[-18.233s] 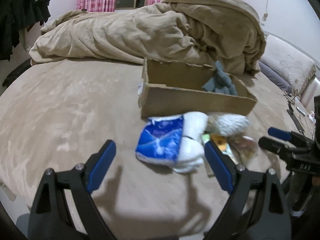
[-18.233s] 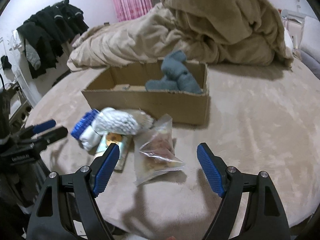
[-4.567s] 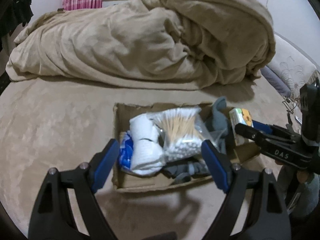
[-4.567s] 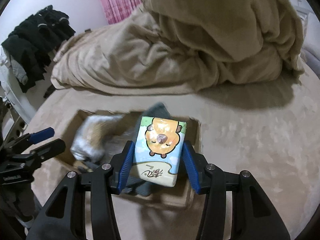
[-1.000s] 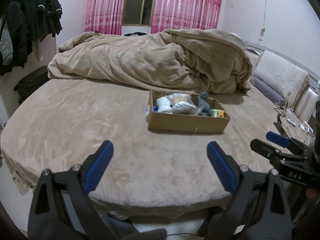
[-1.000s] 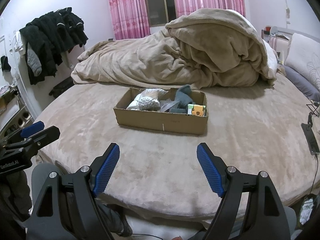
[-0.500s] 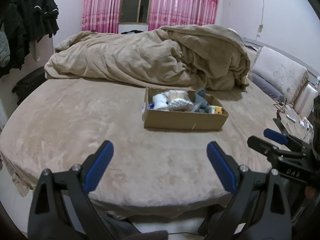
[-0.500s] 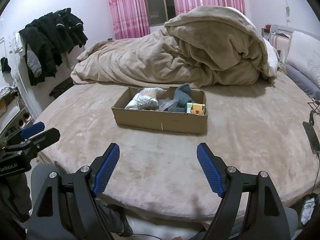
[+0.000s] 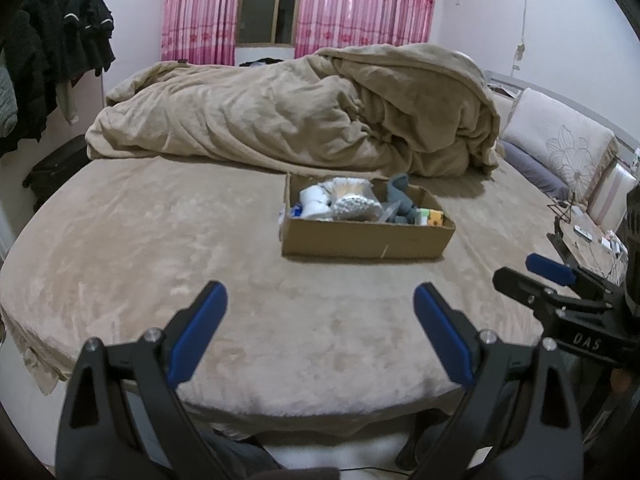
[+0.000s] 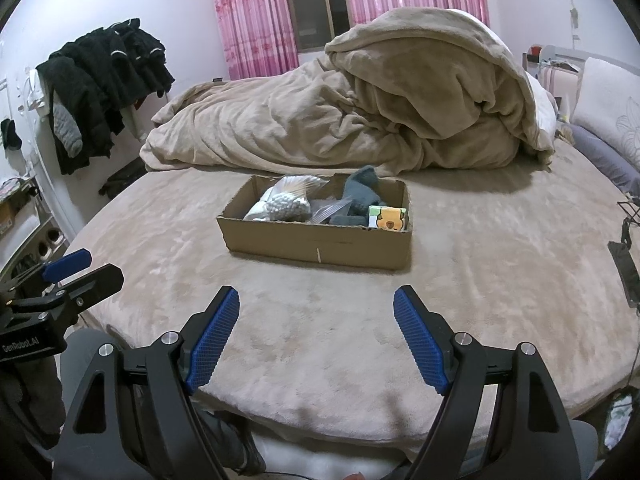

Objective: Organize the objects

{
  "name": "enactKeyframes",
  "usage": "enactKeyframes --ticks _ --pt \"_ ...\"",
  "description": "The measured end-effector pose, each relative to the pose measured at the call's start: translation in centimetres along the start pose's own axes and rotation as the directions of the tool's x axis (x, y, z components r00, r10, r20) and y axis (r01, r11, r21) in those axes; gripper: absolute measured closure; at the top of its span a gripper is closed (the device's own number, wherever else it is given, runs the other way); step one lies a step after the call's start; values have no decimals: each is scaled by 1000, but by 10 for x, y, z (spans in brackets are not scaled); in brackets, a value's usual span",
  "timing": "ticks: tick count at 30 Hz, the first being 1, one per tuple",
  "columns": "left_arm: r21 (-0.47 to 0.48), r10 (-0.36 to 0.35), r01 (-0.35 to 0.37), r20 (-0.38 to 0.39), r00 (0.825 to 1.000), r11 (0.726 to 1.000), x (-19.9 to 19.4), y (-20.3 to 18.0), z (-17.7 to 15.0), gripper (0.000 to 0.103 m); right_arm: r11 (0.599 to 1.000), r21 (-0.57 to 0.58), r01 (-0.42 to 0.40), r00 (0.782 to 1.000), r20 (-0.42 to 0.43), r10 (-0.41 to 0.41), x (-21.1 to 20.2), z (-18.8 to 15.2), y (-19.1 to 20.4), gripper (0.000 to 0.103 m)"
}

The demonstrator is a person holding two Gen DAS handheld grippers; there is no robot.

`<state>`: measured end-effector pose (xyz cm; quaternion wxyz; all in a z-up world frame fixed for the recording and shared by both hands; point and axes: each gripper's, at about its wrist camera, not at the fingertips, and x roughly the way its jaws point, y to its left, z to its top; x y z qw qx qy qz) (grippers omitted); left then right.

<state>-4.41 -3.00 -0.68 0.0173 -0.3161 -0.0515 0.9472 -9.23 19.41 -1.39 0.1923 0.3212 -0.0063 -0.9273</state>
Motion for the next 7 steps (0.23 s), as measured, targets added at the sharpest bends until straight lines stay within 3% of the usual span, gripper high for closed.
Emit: enactKeyframes --ticks 7 --pt "27 -22 21 35 999 999 1 -4 2 7 1000 -14 6 1000 5 -6 1 2 -3 21"
